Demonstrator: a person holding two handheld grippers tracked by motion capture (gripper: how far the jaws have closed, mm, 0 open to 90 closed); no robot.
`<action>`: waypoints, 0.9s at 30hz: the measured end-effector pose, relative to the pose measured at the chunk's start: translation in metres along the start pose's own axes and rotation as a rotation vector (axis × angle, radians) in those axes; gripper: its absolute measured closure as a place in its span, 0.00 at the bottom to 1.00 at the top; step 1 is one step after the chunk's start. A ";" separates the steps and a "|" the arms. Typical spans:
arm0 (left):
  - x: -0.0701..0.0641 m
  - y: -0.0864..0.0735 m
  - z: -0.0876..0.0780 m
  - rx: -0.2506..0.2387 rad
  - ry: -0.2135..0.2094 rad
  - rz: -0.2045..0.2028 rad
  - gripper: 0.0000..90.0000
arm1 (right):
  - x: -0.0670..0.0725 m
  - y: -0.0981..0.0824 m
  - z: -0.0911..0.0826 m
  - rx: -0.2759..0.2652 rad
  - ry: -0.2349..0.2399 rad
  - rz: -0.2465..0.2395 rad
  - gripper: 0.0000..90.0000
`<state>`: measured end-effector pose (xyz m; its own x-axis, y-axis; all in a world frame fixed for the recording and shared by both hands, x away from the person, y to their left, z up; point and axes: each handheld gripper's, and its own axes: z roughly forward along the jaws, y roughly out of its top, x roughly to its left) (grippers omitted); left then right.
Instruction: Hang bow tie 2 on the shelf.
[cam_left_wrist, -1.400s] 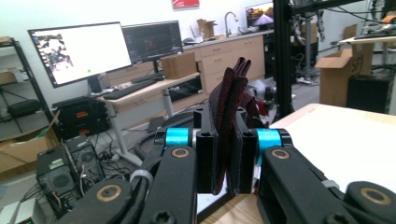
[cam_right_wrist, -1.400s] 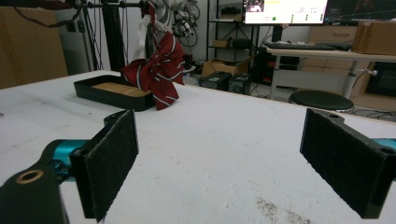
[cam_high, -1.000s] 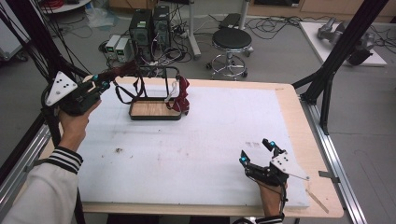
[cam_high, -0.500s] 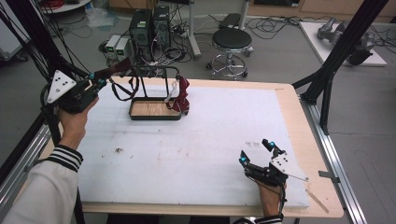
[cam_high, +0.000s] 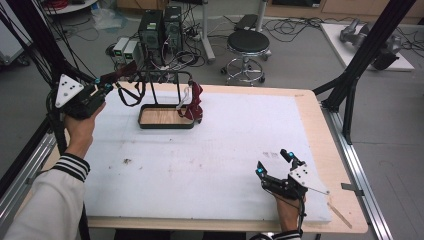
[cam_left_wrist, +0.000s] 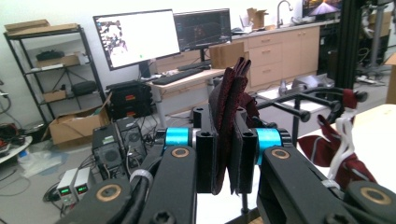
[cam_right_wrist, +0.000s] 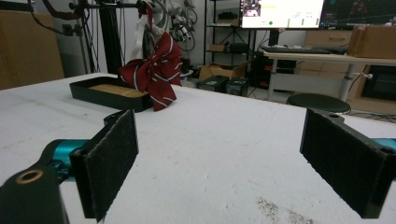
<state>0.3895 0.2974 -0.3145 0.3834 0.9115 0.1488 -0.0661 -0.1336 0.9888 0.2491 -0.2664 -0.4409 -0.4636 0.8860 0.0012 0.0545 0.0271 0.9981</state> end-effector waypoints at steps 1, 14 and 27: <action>0.000 0.000 0.001 0.006 0.003 0.002 0.92 | 0.000 0.000 0.000 -0.002 -0.001 0.001 0.12; 0.012 -0.007 0.015 0.037 0.038 -0.017 0.92 | -0.003 -0.005 0.002 -0.011 -0.007 0.014 0.12; 0.013 -0.016 0.024 0.074 0.060 -0.014 0.92 | -0.004 -0.007 0.001 -0.012 -0.012 0.025 0.12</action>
<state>0.4179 0.3022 -0.3283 0.3282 0.9346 0.1368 0.0079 -0.1475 0.9890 0.2520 -0.2697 -0.4483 -0.4517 0.8918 0.0259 0.0551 -0.0011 0.9985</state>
